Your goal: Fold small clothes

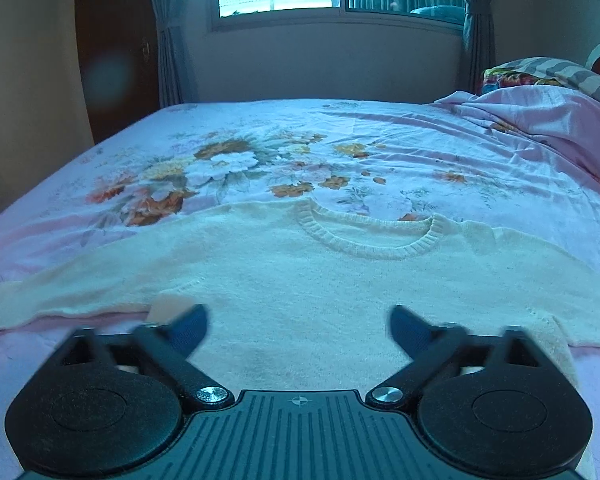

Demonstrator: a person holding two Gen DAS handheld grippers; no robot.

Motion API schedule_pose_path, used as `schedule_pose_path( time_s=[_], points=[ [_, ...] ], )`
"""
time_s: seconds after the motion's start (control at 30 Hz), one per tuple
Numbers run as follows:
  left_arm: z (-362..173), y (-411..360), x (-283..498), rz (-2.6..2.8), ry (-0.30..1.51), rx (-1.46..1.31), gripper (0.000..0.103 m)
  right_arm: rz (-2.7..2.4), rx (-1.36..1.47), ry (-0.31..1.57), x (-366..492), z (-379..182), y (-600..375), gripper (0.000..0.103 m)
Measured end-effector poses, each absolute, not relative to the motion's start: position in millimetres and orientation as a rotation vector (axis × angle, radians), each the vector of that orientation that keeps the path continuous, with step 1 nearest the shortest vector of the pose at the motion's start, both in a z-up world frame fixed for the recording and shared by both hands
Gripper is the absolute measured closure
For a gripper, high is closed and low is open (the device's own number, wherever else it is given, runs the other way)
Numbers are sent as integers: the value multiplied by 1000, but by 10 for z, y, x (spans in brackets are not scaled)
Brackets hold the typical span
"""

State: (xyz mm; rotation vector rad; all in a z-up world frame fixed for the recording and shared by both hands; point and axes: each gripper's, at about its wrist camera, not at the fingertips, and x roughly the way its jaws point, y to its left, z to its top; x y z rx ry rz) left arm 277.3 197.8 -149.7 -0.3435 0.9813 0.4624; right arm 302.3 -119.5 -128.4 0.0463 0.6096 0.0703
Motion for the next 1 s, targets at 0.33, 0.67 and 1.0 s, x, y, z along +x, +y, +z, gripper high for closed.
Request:
schedule_pose_path(
  time_s=[0.33, 0.67, 1.0],
  points=[
    [-1734, 2660, 2891, 522, 950, -692, 21, 35, 73, 697, 3249, -1644, -1334, 27],
    [-1903, 2945, 3133, 549, 788, -882, 85, 30, 90, 710, 3263, -1694, -1437, 27],
    [-1241, 2123, 3486, 239, 650, -615, 96, -23, 74, 700, 3252, -1693, -1635, 27]
  ],
)
